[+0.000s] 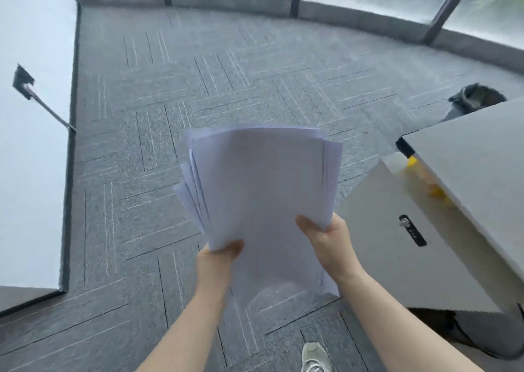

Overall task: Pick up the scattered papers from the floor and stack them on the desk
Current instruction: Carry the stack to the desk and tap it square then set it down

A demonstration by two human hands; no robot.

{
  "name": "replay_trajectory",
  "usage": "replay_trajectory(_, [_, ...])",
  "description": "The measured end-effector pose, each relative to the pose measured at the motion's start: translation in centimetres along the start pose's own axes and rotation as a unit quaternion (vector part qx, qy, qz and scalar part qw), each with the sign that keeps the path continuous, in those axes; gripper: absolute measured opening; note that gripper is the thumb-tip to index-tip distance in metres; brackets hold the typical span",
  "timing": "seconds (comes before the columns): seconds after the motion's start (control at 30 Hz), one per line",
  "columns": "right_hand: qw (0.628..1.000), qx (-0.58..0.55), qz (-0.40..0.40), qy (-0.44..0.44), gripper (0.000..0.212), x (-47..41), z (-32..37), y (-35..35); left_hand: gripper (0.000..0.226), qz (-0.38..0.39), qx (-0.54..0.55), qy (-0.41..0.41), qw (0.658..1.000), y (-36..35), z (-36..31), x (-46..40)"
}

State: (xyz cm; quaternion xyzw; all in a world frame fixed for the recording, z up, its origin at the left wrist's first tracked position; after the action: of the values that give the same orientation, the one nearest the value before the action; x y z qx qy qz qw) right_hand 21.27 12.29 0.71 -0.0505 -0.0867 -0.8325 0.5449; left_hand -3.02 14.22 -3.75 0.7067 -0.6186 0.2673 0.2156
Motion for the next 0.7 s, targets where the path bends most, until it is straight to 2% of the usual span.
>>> replay_trajectory(0.1, [0.998, -0.002, -0.06, 0.022, 0.005, 1.8, 3.7, 4.0, 0.014, 0.044, -0.018, -0.006, 0.999, -3.0, -2.9, 2.7])
replay_trajectory(0.2, [0.993, -0.016, -0.109, 0.038, 0.006, 3.8, 7.3, 8.1, 0.033, 0.098, -0.04, -0.022, 0.994, -7.0, -5.7, 5.4])
replay_trajectory(0.37, [0.977, -0.028, -0.197, 0.071, 0.012, 6.6, 13.0, 15.9, 0.012, 0.175, -0.077, -0.076, 0.979, -14.8, -9.4, 10.6])
replay_trajectory(0.57, [0.946, -0.055, -0.298, 0.112, 0.011, 10.1, 17.5, 25.9, 0.013, 0.244, -0.088, -0.107, 0.96, -24.5, -11.9, 17.3])
replay_trajectory(0.7, [0.93, -0.061, -0.338, 0.132, 0.008, 12.3, 20.6, 32.2, 0.019, 0.276, -0.098, -0.131, 0.947, -30.5, -13.2, 21.9])
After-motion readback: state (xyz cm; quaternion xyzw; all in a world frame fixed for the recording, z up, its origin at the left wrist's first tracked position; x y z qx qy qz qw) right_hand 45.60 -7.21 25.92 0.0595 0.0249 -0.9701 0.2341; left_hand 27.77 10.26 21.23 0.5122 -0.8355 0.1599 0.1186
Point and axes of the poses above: each hand's wrist, its own x-axis away from the middle knuckle, its own y-axis out of the back of the hand, z = x × y, the point moved 9 cm from there along -x, towards the middle knuckle, and after that the axes turned 4 degrees about y, right-handed, at the moved point
